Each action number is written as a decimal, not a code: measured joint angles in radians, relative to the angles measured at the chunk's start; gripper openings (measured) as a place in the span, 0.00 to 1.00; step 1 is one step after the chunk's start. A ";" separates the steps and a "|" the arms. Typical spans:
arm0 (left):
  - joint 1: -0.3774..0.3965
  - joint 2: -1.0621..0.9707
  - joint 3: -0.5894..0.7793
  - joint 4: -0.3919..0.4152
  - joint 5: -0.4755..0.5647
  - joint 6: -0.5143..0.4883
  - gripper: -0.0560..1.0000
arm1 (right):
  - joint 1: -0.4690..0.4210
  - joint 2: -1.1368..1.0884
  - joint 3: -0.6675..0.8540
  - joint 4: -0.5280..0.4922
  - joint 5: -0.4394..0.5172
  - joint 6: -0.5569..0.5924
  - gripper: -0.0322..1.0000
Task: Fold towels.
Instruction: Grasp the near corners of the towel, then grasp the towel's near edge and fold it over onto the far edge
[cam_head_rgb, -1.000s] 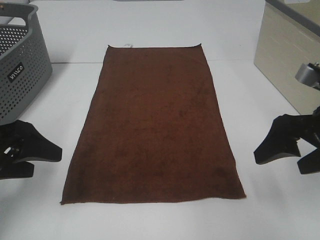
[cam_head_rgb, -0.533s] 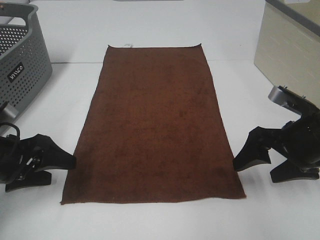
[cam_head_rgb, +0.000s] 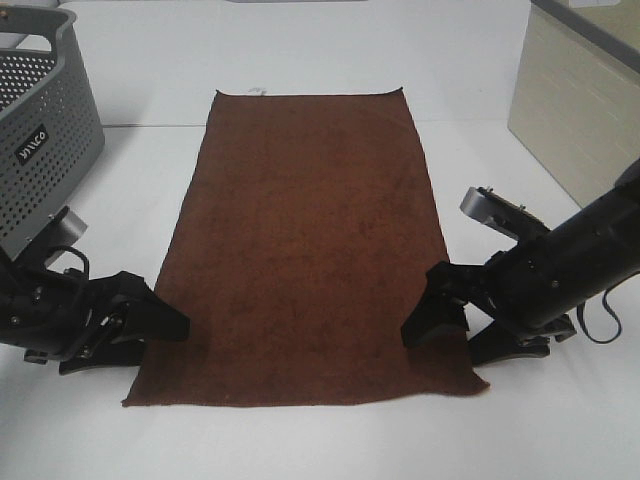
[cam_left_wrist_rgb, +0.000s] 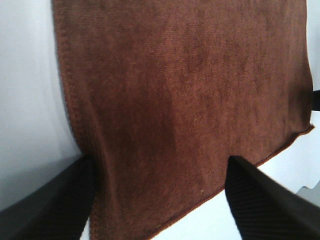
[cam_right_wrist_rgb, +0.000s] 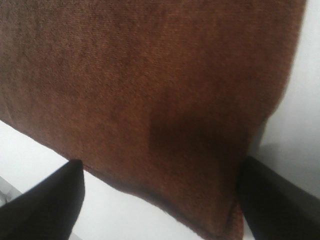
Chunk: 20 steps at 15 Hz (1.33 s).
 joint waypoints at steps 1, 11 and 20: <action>-0.015 0.007 -0.012 -0.003 -0.010 0.000 0.66 | 0.005 0.005 -0.005 0.005 -0.019 0.040 0.71; -0.043 0.006 -0.028 0.016 -0.058 -0.047 0.05 | 0.005 -0.005 -0.005 -0.078 -0.061 0.141 0.03; -0.043 -0.257 0.290 0.054 -0.059 -0.065 0.05 | 0.005 -0.233 0.247 -0.161 0.010 0.283 0.03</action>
